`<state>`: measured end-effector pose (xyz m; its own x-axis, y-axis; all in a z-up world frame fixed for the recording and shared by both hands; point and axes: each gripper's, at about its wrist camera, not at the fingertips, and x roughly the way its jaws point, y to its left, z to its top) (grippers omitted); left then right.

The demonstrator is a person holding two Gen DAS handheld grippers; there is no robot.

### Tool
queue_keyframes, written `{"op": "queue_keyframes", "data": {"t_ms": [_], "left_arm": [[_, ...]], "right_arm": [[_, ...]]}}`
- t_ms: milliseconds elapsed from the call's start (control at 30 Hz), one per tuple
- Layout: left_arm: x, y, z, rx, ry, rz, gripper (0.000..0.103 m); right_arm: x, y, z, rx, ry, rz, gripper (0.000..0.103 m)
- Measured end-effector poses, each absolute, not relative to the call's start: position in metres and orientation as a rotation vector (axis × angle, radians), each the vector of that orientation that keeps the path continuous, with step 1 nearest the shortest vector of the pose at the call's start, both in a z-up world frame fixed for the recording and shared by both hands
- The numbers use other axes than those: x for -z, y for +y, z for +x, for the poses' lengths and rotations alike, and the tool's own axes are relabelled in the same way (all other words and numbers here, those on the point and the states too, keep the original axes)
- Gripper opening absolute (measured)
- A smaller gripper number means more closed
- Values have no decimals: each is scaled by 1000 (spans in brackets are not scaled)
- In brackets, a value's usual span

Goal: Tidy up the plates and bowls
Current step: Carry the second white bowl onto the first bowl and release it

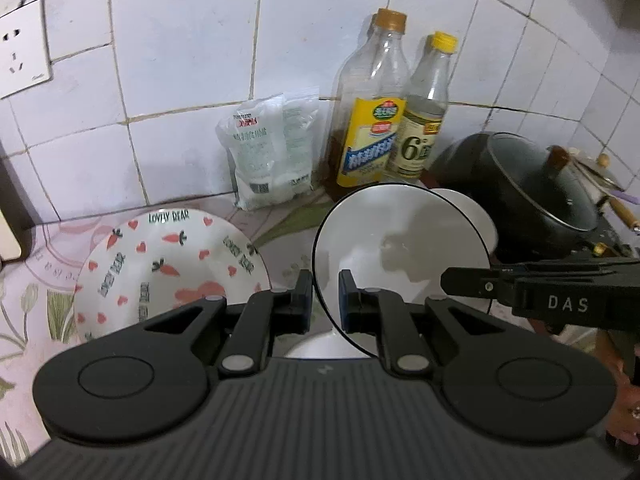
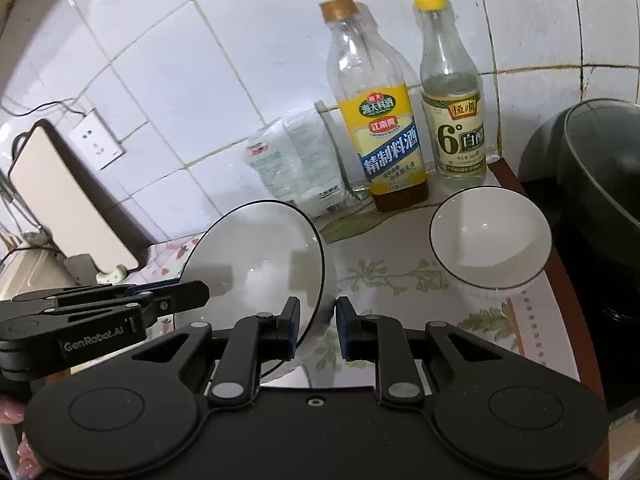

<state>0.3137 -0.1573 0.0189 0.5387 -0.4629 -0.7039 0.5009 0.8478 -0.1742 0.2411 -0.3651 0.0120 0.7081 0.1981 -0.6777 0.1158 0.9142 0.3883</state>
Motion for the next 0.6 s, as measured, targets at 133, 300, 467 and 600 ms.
{"op": "queue_keyframes", "data": {"t_ms": [133,300,467,600], "left_arm": [[-23,-145,297,599,813,22,12],[-23,-135,275,601,824,8,12],[-17,-126,256,608,843,-3,12],[-15,-121,241,598,822,15,12]], "right_arm": [[-20,-356,223,-46,780,414,24],[-25,-349,207,-54,772,395,24],[-22,-339,194,-58,785,383,24],[-18,-333,189,-68,791,359,24]]}}
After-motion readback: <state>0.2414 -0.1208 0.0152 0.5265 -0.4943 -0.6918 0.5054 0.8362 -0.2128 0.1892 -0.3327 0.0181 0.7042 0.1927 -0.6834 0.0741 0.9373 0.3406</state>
